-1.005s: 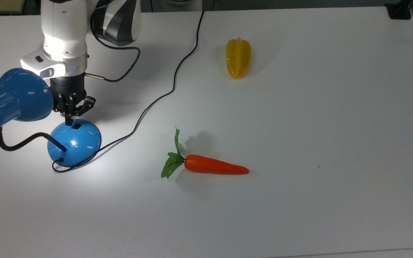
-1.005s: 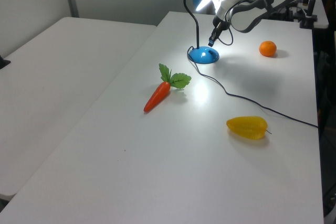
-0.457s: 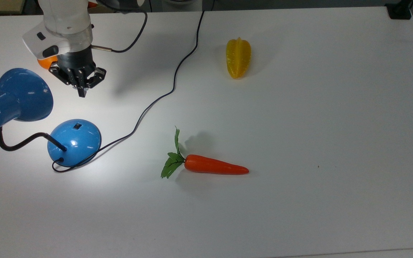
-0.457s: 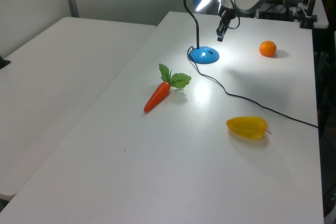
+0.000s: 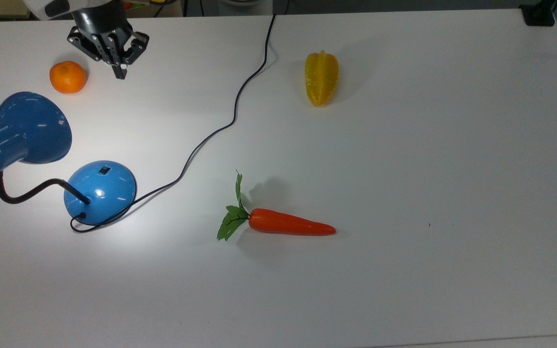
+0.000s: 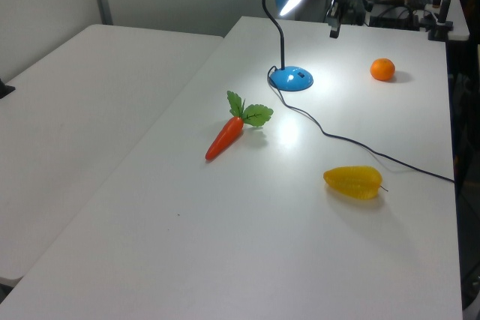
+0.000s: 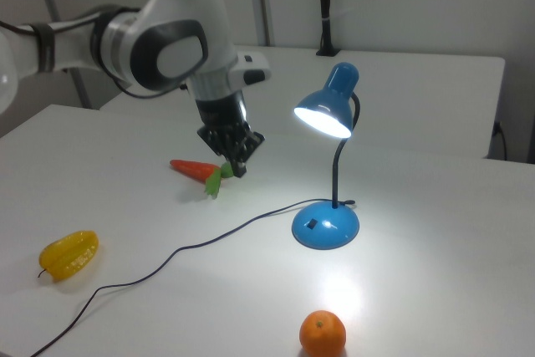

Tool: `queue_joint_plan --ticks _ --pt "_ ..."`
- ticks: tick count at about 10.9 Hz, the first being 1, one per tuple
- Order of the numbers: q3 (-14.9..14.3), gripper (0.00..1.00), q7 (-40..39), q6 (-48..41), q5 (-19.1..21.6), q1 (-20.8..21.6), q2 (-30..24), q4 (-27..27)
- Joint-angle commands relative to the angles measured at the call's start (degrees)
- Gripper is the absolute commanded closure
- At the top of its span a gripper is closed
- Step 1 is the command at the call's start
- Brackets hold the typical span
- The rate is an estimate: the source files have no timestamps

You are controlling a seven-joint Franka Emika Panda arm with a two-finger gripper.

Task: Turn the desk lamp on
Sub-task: 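Lift the gripper up off the lamp base and withdraw it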

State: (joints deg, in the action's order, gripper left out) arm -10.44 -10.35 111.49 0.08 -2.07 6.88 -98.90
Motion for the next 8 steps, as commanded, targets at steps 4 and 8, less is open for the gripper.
queue_joint_plan --ticks 4,8 --pt "3.7 0.49 9.2 -10.8 3.2 0.5 -3.6 7.6" --pt "6.5 0.00 9.6 -11.5 3.2 0.5 -5.1 7.7"
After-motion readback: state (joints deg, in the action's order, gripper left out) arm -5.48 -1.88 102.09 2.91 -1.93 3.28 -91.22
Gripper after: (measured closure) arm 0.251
